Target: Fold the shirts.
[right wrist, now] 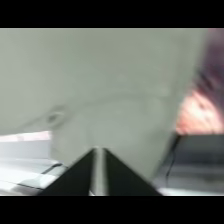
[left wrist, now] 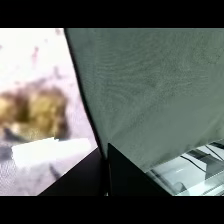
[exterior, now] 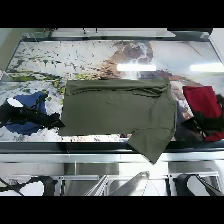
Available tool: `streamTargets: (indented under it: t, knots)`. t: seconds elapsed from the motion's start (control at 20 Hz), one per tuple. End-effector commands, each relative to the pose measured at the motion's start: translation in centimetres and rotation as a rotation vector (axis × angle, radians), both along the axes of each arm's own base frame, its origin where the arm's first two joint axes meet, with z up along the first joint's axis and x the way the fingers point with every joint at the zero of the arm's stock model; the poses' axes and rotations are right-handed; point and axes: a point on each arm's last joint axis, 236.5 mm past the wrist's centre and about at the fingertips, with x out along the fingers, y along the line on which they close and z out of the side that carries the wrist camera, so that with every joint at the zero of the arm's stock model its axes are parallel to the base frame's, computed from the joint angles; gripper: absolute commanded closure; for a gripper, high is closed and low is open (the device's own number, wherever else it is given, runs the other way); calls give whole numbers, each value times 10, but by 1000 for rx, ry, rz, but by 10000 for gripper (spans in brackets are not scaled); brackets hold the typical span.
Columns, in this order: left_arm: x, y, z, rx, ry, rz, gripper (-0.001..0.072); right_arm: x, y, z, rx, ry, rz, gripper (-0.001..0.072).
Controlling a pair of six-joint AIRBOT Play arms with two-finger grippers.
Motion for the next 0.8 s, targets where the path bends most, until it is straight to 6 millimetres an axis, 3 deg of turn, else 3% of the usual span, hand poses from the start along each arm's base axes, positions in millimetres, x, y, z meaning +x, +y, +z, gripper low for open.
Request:
streamTargets:
  t: [0.0, 0.2, 0.45, 0.6, 0.75]
  knots:
    - [0, 3, 1, -6, -4, -1, 681, -35, -2, -50, 27, 183, -143, 283]
    - [-1, 3, 1, -6, -7, -8, 681, -48, 7, -92, 28, 193, -148, 275]
    - [0, 3, 1, -7, -8, -6, 682, -33, 16, -106, 95, 131, -124, 279]
    - [-1, 3, 1, -7, -7, -7, 682, -29, 35, -106, 193, 114, -83, 281]
    - [-1, 3, 1, -8, -7, -6, 682, -38, 56, -110, 214, 148, -2, 282]
